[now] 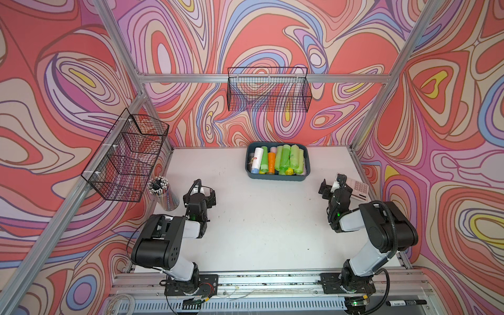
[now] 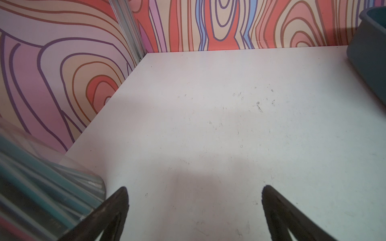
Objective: Put the roll of trash bags into the storage box
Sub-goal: Reset both arms
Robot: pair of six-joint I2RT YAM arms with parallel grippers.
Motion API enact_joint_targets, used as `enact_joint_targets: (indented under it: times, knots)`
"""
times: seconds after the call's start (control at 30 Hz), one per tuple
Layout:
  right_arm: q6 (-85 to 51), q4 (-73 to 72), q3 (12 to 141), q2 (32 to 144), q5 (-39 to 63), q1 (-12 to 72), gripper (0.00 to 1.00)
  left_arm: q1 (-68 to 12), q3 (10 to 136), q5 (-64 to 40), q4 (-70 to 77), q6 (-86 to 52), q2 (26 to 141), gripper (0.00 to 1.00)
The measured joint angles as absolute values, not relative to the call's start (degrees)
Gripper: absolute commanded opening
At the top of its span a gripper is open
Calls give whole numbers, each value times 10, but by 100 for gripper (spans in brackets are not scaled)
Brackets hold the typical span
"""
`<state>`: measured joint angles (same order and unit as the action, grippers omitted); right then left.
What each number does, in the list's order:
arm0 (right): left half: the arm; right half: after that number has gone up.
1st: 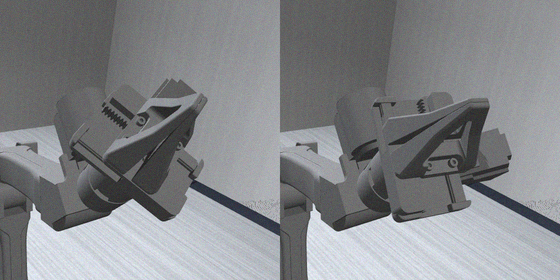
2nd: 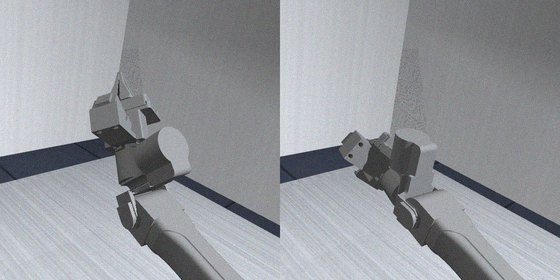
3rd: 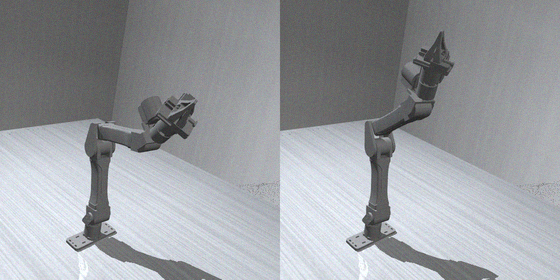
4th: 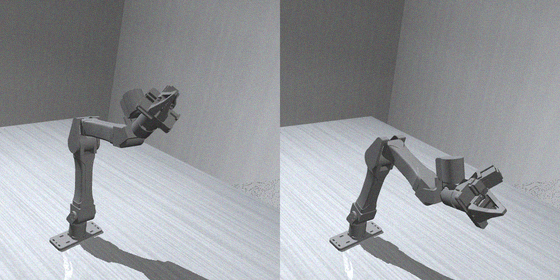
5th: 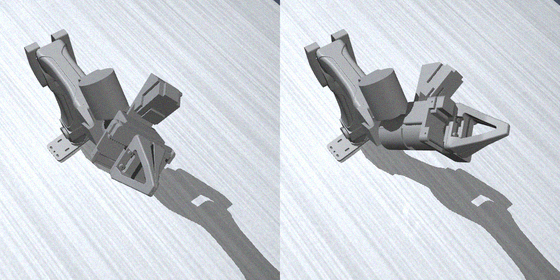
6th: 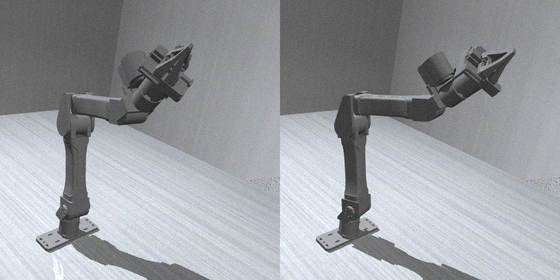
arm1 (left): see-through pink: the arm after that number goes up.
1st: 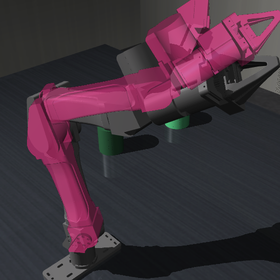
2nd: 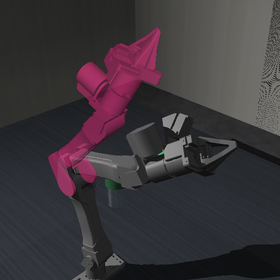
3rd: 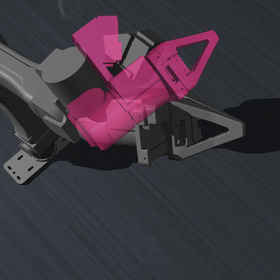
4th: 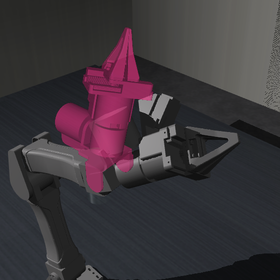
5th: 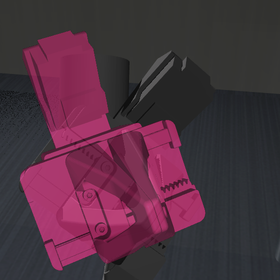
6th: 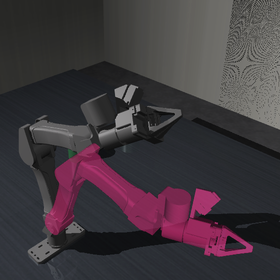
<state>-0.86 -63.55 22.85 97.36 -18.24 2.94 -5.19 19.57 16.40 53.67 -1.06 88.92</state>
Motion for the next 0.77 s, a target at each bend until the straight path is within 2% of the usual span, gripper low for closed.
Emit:
enact_joint_targets:
  times: [0.23, 0.77]
  knots:
    - [-16, -636, 227, 974, -128, 31, 98, -52, 196, 162, 536, -11, 889, 100]
    - [-17, -638, 225, 974, -115, 31, 98, -52, 196, 160, 536, -11, 889, 100]
